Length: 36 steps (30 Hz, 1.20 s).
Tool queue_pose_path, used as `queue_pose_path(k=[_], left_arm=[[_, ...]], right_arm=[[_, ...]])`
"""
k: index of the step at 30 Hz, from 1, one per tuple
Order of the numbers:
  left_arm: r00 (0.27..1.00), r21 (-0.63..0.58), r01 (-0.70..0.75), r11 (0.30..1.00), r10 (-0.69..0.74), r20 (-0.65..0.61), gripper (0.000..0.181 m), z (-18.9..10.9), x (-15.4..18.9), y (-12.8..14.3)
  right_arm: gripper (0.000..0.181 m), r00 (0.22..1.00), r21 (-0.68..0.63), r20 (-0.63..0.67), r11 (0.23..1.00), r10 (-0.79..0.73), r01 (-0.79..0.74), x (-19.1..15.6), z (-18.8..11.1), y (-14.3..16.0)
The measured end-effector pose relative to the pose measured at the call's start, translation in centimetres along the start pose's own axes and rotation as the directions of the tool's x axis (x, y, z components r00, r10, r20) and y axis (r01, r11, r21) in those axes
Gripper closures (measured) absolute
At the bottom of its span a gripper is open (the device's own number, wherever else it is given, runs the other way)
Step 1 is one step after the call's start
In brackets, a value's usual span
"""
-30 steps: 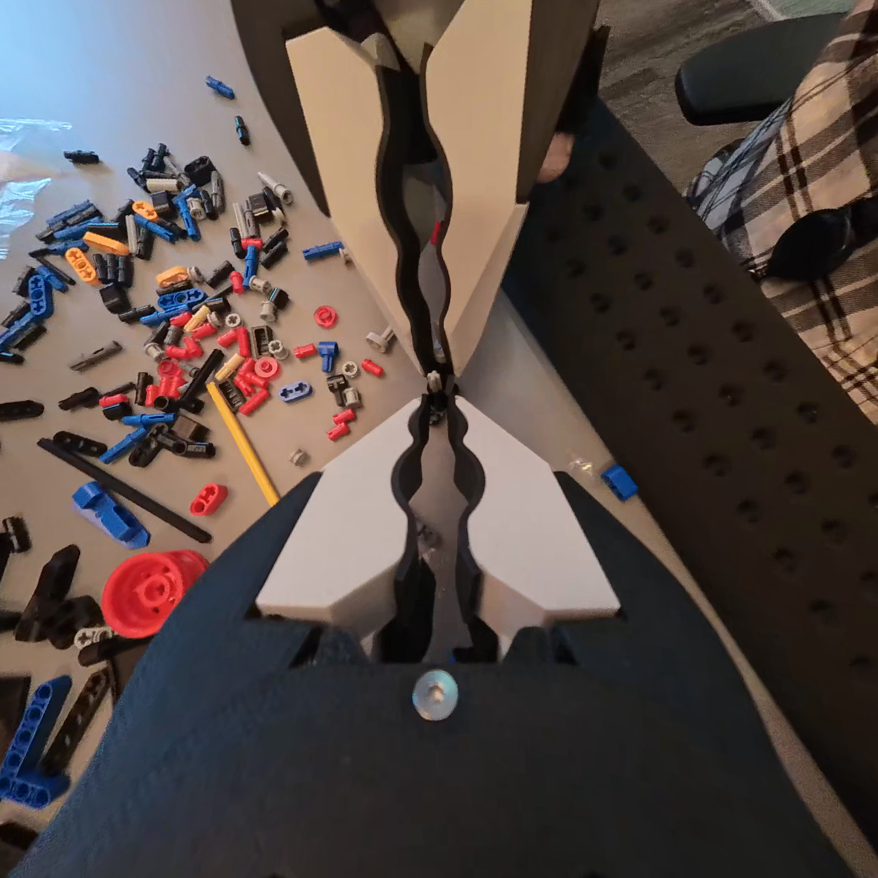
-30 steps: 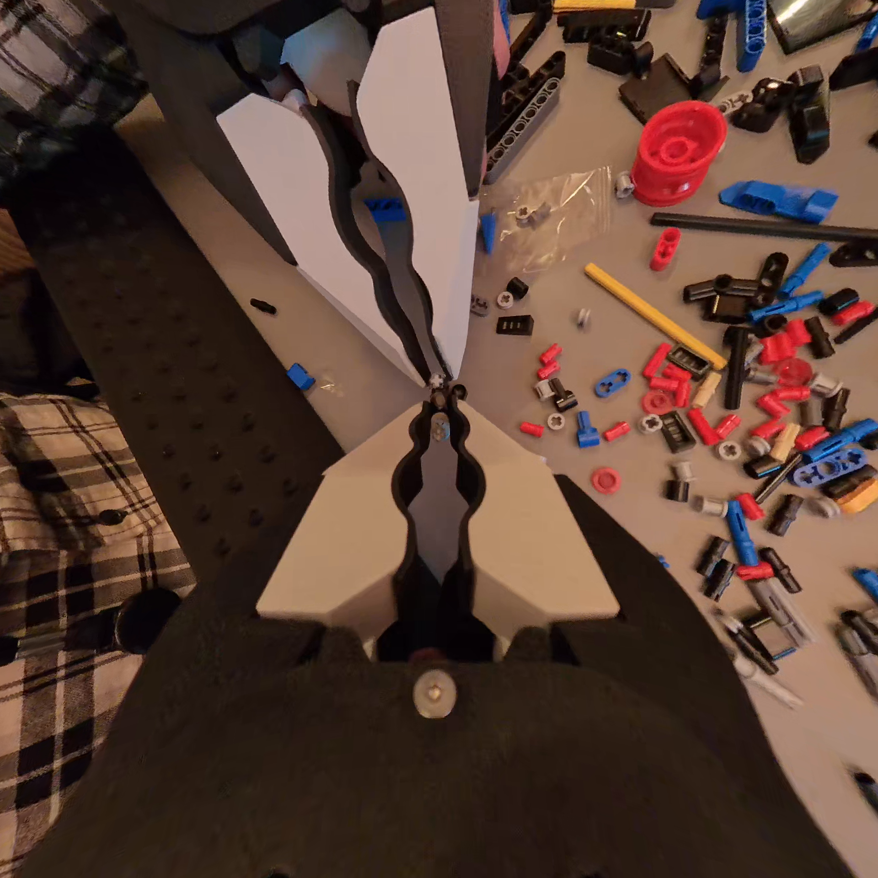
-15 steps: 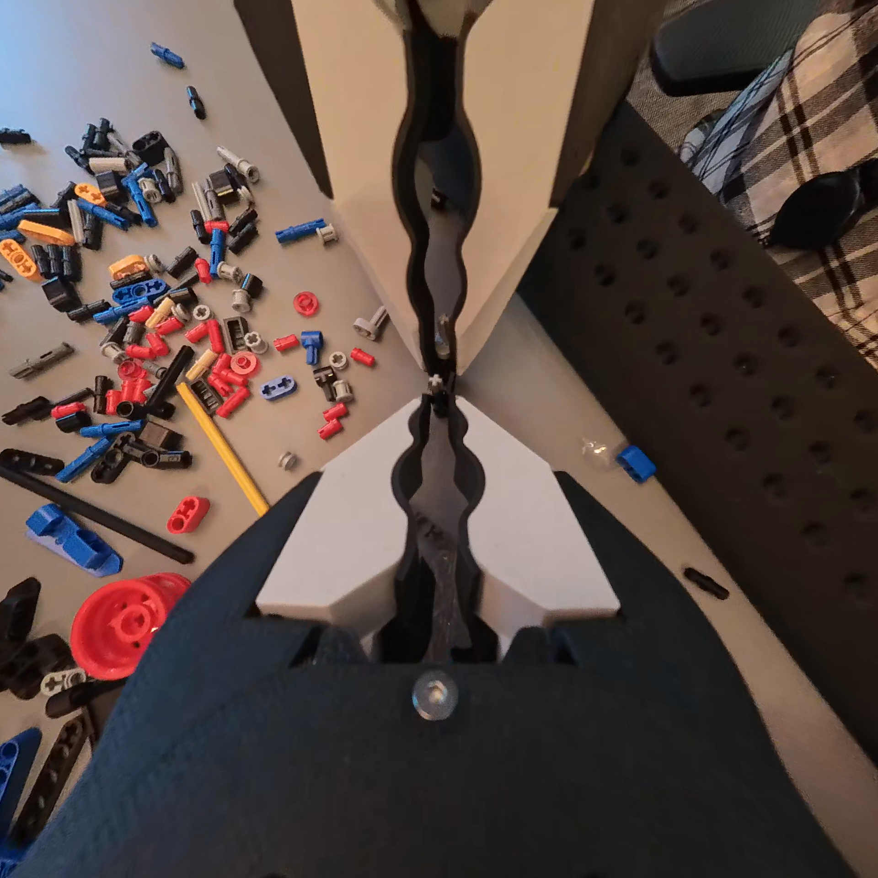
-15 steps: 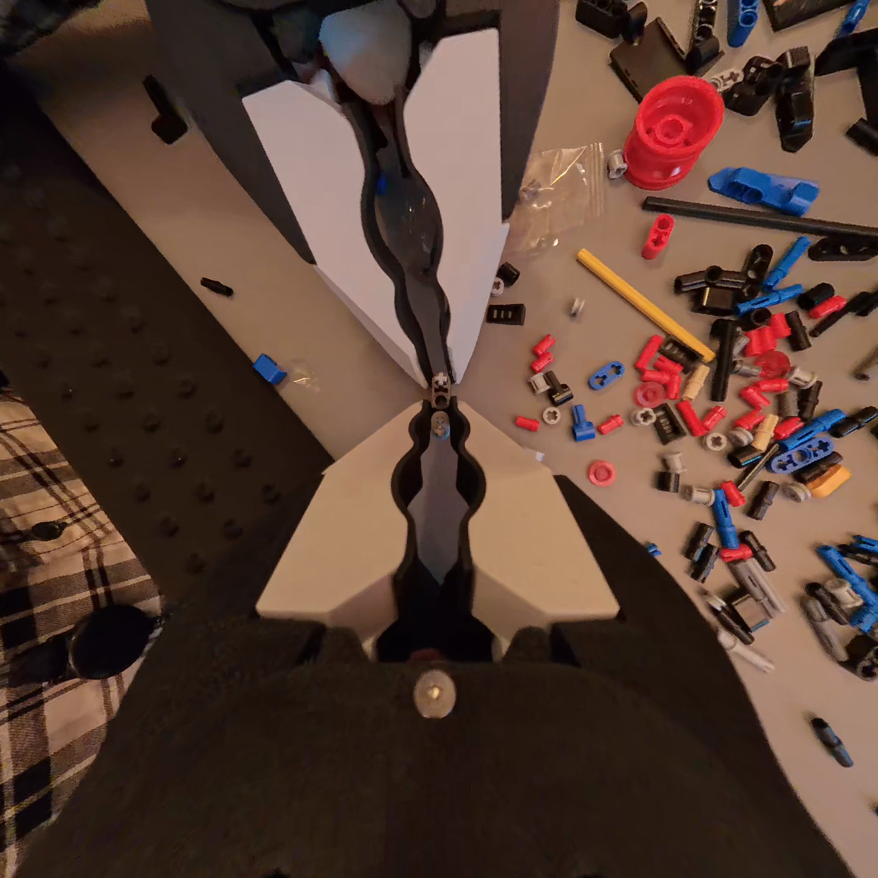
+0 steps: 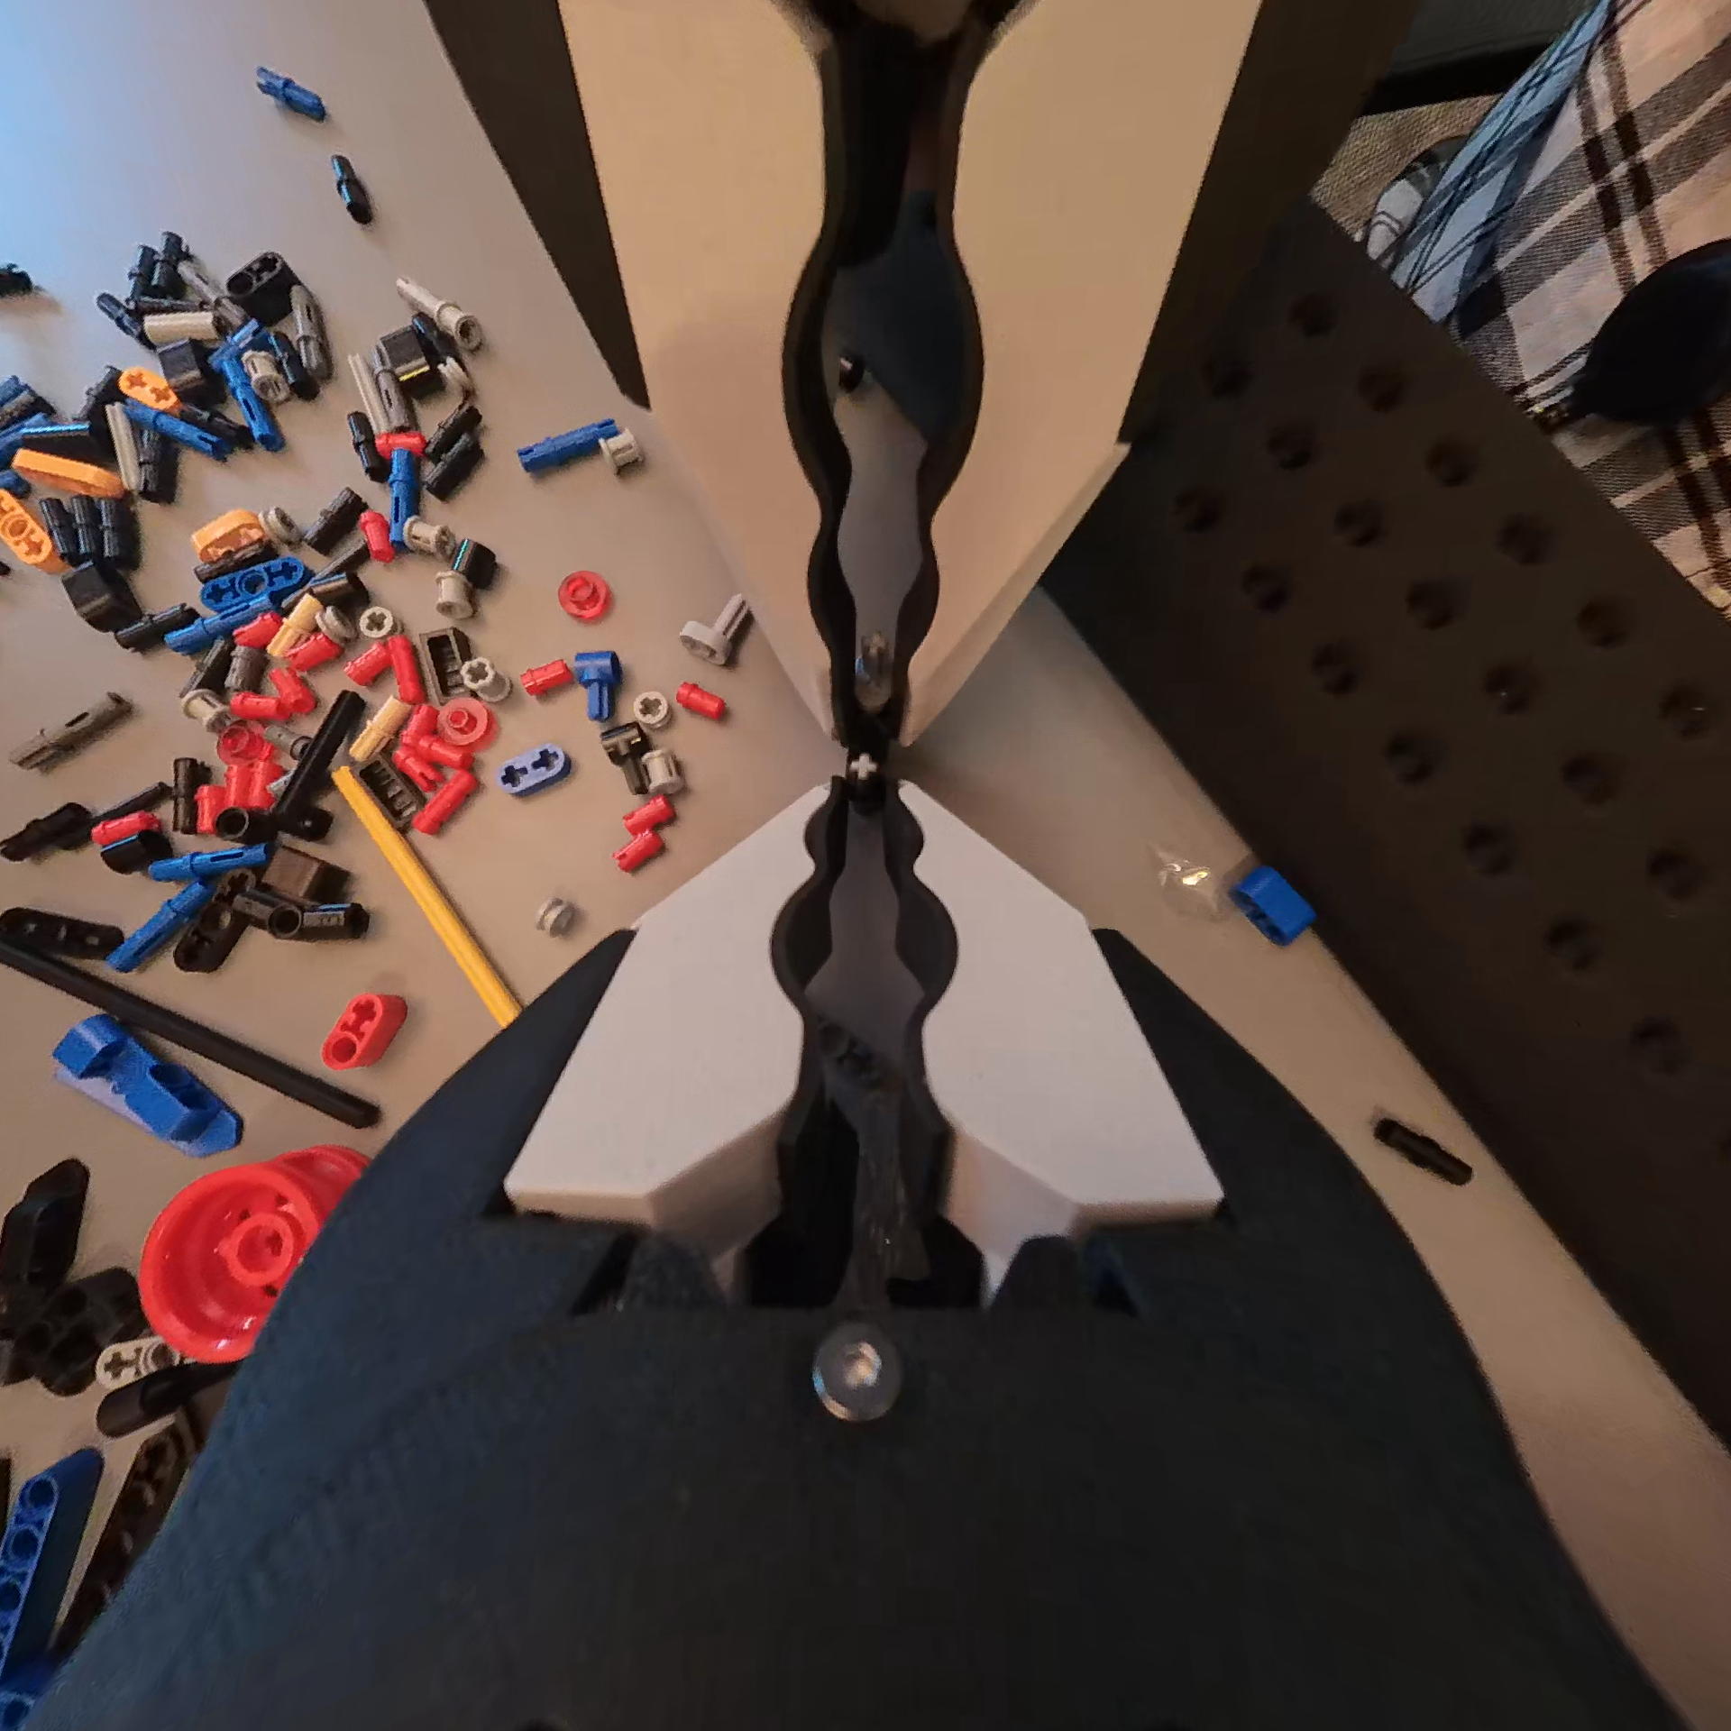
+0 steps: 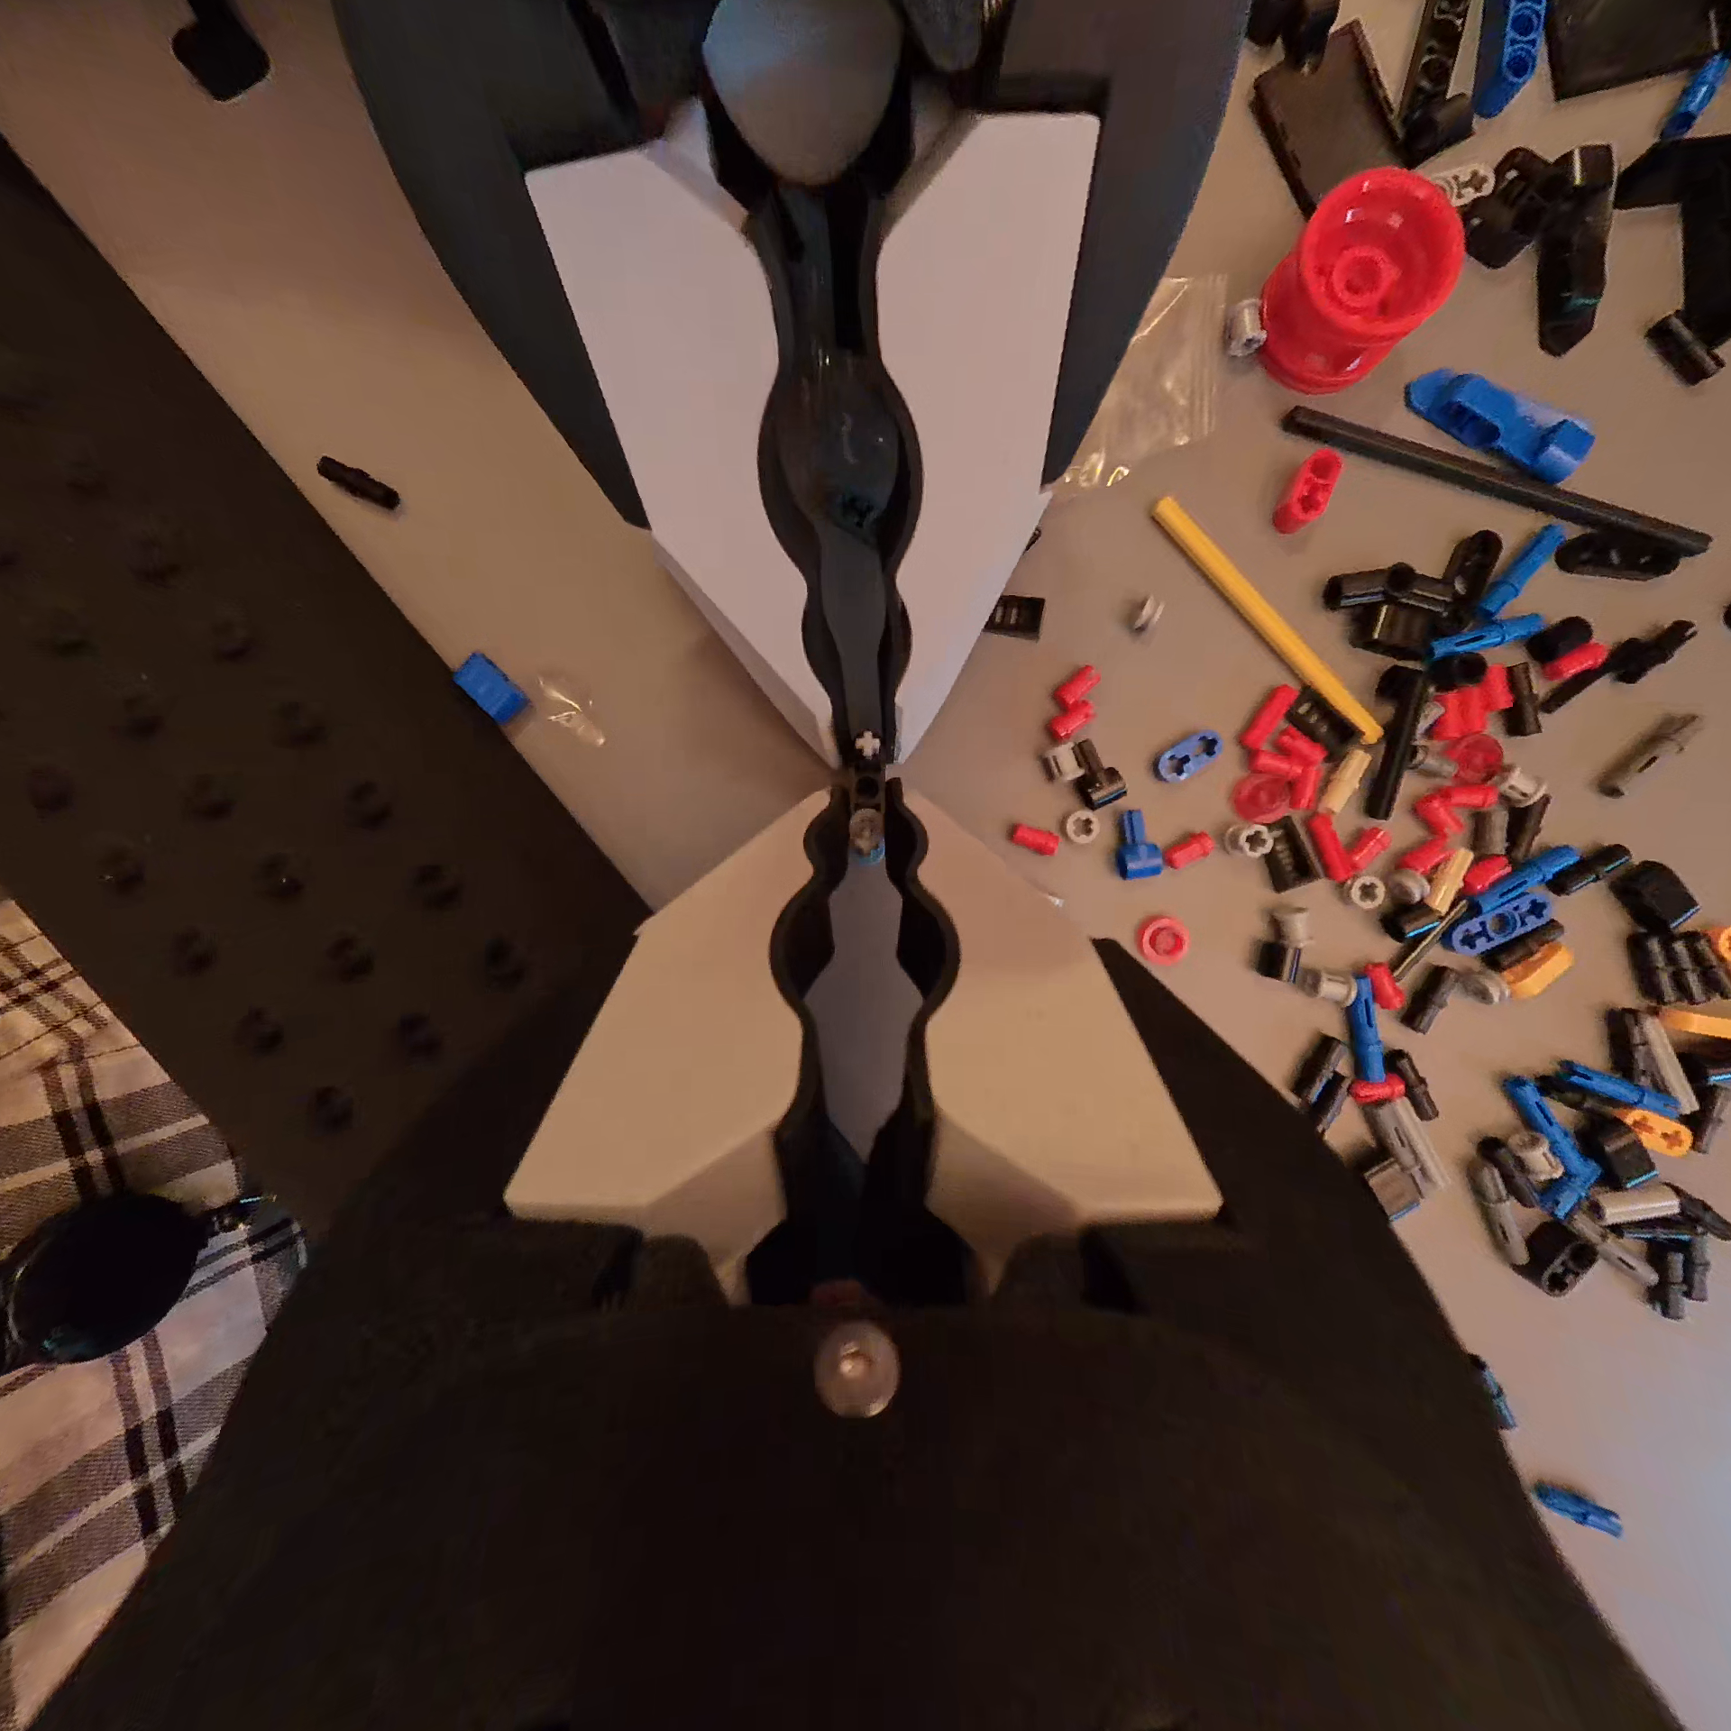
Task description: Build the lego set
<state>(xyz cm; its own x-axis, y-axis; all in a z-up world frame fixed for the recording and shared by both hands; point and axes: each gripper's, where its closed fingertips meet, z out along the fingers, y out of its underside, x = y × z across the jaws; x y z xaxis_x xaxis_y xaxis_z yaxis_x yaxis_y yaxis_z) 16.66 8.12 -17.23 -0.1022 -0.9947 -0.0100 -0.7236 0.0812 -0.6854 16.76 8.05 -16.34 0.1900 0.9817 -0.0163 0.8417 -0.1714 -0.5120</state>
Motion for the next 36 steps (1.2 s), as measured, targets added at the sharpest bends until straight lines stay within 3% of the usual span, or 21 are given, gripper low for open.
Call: queue_pose_path(k=[12, 26, 30, 36], left_arm=[[0.999, 0.063, 0.022, 0.998, -0.024, 0.042, 0.175, -0.8, -0.1, -0.8], [0.993, -0.011, 0.039, 0.999, -0.04, -0.115, 0.175, -0.5, 0.0, -0.6], [0.99, 0.017, 0.063, 0.998, -0.061, -0.124, 0.175, -0.4, 0.1, -0.6], [0.995, -0.018, 0.064, 0.998, -0.065, -0.075, 0.175, -0.4, 0.1, -0.5]], right_arm=[[0.175, 0.998, 0.03, 0.059, 0.999, 0.018, -0.019, 0.1, 0.1, -0.2], [0.174, 0.987, -0.004, 0.159, 1.0, 0.004, -0.003, 0.1, 0.4, 0.0], [0.174, 0.987, -0.011, 0.158, 1.0, -0.012, 0.014, 0.0, 0.5, 0.0], [0.169, 0.991, 0.113, 0.133, 0.994, -0.028, 0.013, 0.3, -0.9, -0.2]])
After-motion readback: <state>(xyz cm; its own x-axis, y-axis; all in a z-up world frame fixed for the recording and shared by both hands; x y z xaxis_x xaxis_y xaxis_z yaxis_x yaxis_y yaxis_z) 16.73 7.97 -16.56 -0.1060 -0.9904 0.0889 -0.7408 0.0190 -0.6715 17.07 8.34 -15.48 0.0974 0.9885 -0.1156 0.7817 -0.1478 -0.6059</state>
